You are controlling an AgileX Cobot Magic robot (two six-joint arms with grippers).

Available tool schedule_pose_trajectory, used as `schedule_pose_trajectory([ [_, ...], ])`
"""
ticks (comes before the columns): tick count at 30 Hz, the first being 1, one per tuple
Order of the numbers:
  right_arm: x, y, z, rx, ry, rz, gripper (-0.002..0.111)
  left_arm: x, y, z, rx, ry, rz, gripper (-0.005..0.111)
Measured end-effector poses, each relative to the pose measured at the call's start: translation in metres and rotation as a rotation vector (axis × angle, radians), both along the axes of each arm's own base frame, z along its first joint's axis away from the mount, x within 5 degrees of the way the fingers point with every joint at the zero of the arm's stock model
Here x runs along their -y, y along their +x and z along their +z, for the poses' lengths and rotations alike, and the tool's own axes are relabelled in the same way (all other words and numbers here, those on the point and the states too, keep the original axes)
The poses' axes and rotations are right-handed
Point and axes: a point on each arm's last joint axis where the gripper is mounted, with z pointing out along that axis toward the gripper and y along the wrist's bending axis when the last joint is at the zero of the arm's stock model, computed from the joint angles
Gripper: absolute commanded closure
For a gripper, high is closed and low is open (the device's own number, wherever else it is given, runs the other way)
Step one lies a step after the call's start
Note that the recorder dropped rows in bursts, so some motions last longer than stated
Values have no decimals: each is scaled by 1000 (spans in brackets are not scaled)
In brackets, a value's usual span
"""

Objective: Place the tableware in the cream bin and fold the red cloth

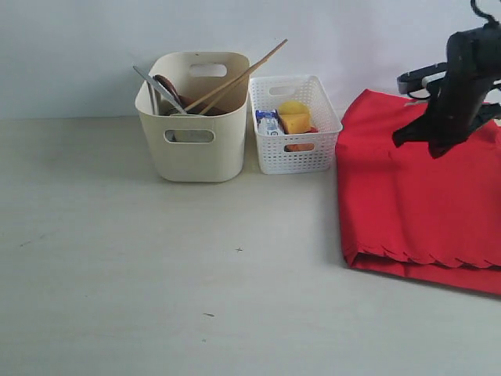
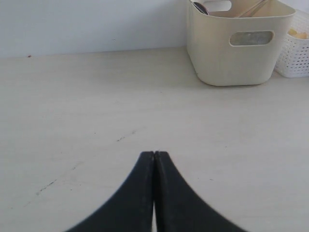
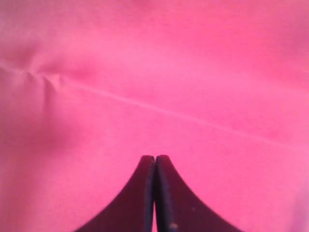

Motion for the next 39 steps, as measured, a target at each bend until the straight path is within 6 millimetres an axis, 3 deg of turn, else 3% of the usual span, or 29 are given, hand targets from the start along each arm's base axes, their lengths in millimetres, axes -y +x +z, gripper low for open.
schedule_pose_trajectory([
  [3,14,-5,19,6,-4,-58,108,0,0,0,0,0,0,107],
  [6,34,-11,22,-30,2,-144,108,0,0,0,0,0,0,107],
  [13,63,-30,-8,-98,21,-254,108,0,0,0,0,0,0,107],
  [26,66,-14,-39,37,65,-242,108,0,0,0,0,0,0,107],
  [34,67,12,-47,139,144,-264,108,0,0,0,0,0,0,107],
  [39,62,18,-48,165,233,-259,108,0,0,0,0,0,0,107],
])
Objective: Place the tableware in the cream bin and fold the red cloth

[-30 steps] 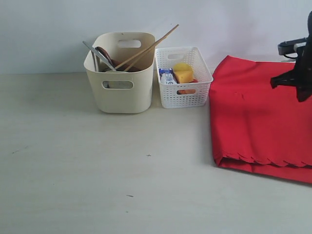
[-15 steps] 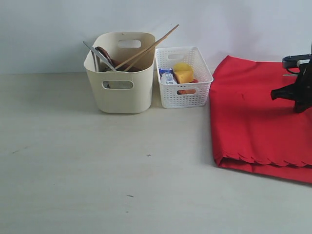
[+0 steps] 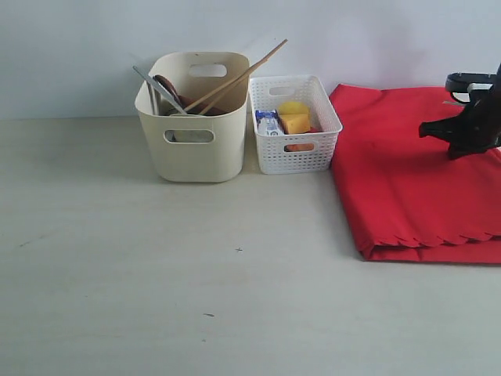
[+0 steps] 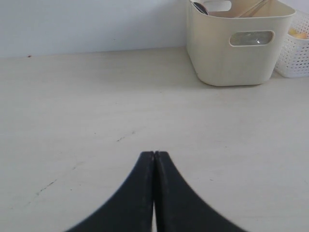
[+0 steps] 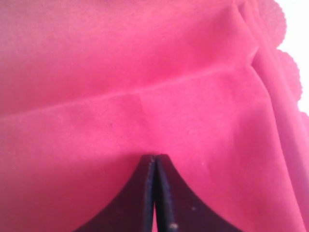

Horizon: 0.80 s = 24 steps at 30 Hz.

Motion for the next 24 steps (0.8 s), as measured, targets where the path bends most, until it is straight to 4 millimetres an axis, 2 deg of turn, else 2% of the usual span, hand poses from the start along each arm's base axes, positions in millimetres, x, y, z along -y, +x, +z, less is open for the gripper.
schedule_pose_trajectory([
  [2,0,-2,3,-15,8,-4,108,0,0,0,0,0,0,107],
  [5,-2,-15,21,-120,33,-9,108,0,0,0,0,0,0,107],
  [6,-3,-19,33,-136,36,-8,108,0,0,0,0,0,0,107],
  [8,-5,-28,71,-114,35,-6,108,0,0,0,0,0,0,107],
  [11,-9,-45,106,-65,31,-5,108,0,0,0,0,0,0,107],
  [17,-17,-95,163,23,19,-6,108,0,0,0,0,0,0,107],
  [24,-29,-168,217,121,4,-4,108,0,0,0,0,0,0,107],
])
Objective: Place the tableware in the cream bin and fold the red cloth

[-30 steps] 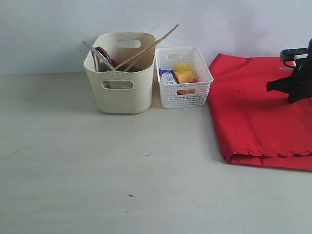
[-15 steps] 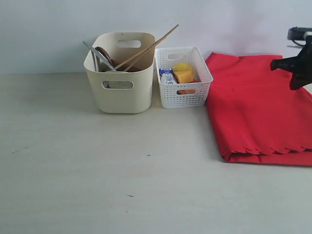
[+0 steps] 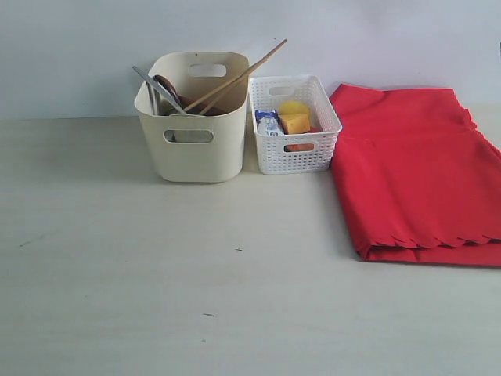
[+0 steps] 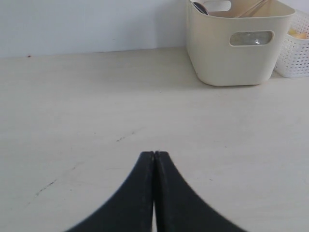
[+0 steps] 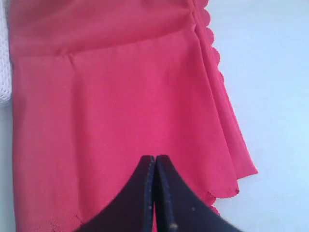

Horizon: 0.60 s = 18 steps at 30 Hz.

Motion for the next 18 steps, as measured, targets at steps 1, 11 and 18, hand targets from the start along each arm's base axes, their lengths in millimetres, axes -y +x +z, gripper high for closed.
schedule_pose_trajectory([
  [1,-2,-12,9,23,-4,0,108,0,0,0,0,0,0,107],
  [11,-22,-137,78,318,-79,35,108,0,0,0,0,0,0,107],
  [18,-42,-222,97,575,-46,76,108,0,0,0,0,0,0,107],
])
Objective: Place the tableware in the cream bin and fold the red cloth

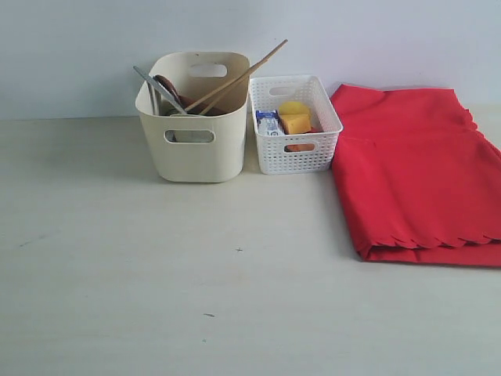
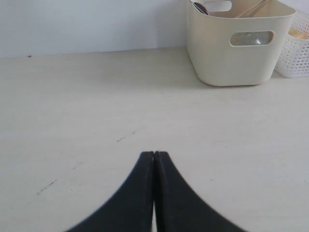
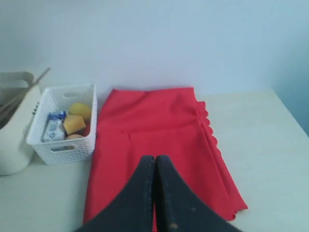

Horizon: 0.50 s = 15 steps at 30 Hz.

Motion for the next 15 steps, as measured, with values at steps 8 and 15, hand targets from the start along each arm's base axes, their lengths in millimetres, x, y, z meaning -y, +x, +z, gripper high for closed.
schedule_pose_trajectory([
  [8,-18,-58,-14,159,-3,115,108,0,0,0,0,0,0,107],
  [15,-25,-89,-40,223,-36,263,108,0,0,0,0,0,0,107],
])
